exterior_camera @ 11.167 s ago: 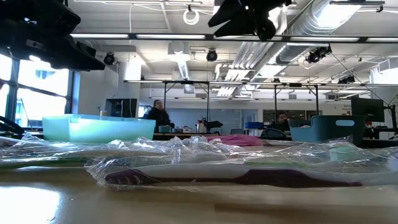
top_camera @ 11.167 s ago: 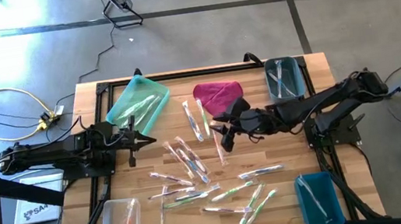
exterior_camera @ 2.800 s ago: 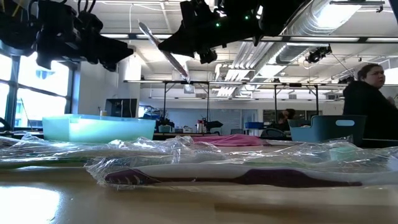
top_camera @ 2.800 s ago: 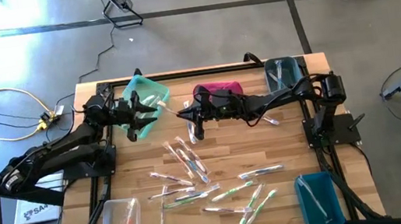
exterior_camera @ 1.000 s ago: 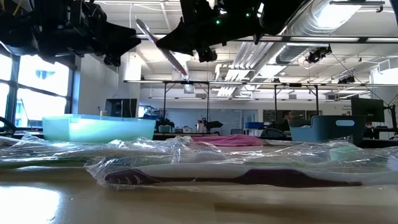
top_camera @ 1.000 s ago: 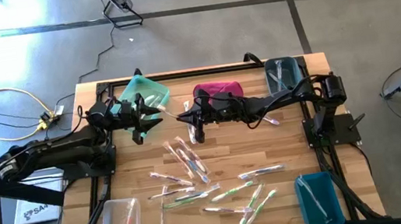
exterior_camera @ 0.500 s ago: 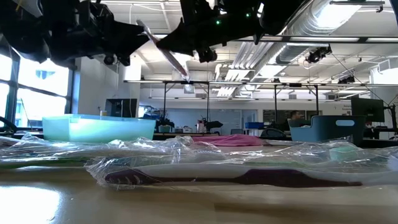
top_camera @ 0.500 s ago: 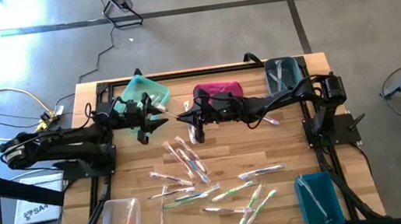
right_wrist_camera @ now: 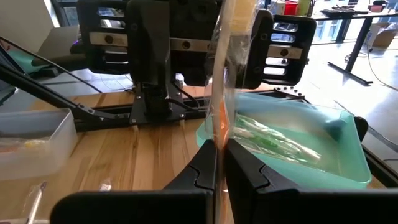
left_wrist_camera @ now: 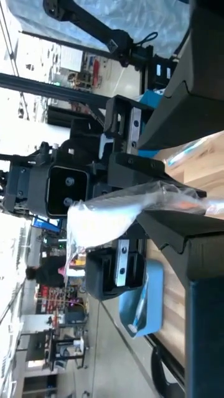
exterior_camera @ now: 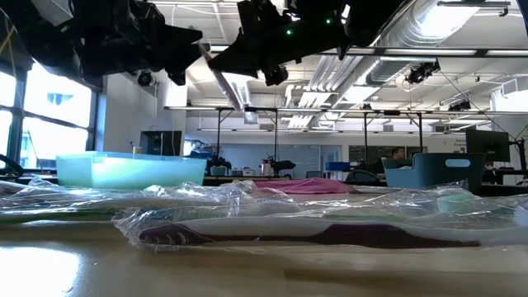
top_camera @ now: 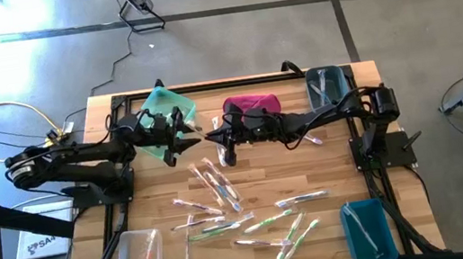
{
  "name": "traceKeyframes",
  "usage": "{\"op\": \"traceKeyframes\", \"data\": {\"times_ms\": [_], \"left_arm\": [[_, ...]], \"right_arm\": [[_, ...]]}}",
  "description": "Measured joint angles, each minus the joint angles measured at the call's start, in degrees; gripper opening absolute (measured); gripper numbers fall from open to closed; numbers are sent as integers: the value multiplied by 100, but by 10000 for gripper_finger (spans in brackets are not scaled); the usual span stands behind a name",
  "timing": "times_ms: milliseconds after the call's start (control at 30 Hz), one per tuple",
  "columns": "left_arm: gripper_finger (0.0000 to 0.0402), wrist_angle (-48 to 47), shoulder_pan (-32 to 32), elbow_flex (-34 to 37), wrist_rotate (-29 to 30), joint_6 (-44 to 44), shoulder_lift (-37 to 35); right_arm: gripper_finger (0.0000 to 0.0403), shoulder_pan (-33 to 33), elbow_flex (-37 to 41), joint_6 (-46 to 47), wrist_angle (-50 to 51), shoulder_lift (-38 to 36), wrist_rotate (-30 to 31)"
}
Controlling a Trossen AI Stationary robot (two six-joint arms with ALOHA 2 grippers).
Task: Pick & Place Toothbrushes
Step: Put the orange toothbrush to the transparent bin
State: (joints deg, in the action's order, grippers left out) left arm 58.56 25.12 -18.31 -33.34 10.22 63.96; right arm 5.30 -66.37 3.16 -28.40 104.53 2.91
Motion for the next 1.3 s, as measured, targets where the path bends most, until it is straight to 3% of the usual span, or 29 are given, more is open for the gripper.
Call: {"op": "traceKeyframes", "data": {"times_ms": [200,500,667,1300], "left_arm": [[148,-13,0,0,-15,-7,0],[49,-19,0,0,20,-7,0],[15,-22,0,0,20,-4,0],[14,-26,-1,4,128,-4,4]], "right_arm": [[7,0,0,0,-13,4,0],[6,-7,0,4,-31,4,-24],[6,-7,0,5,-33,4,-19],[18,-1,-3,24,20,4,-1]]}}
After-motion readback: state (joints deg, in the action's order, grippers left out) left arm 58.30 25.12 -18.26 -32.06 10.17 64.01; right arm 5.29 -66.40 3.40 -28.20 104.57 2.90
